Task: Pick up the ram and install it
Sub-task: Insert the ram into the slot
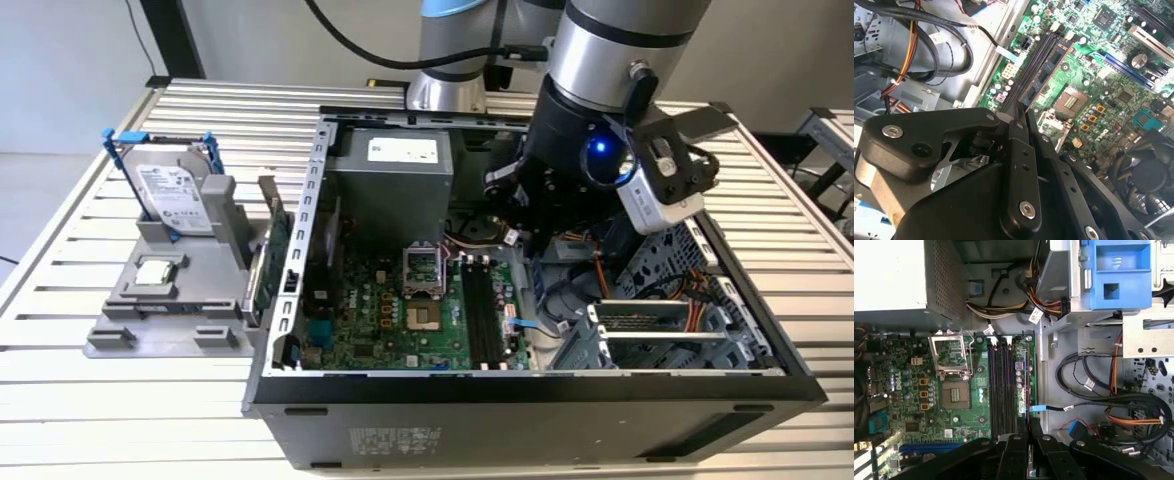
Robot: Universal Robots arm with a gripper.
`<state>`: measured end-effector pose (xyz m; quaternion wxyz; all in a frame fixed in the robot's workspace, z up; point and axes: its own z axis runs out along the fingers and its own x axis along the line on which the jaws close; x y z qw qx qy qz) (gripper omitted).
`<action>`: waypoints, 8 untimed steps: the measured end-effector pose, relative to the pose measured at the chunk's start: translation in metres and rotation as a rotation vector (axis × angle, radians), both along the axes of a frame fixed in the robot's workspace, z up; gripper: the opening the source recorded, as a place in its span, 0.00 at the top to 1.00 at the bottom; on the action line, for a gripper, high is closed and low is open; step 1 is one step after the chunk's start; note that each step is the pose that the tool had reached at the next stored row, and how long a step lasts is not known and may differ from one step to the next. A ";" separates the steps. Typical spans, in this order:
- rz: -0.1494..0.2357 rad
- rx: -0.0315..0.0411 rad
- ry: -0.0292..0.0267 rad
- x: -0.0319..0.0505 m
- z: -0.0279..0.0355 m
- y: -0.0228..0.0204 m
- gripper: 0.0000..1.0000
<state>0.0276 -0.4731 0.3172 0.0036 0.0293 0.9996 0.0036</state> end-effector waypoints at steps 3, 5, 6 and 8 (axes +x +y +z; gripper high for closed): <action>0.000 0.0001 0.0000 -0.0012 -0.0054 0.0000 1.00; 0.000 0.0000 0.0000 -0.0025 -0.0111 0.0000 1.00; 0.000 0.0002 0.0000 -0.0029 -0.0129 0.0000 1.00; 0.000 0.0001 0.0000 -0.0037 -0.0159 0.0000 1.00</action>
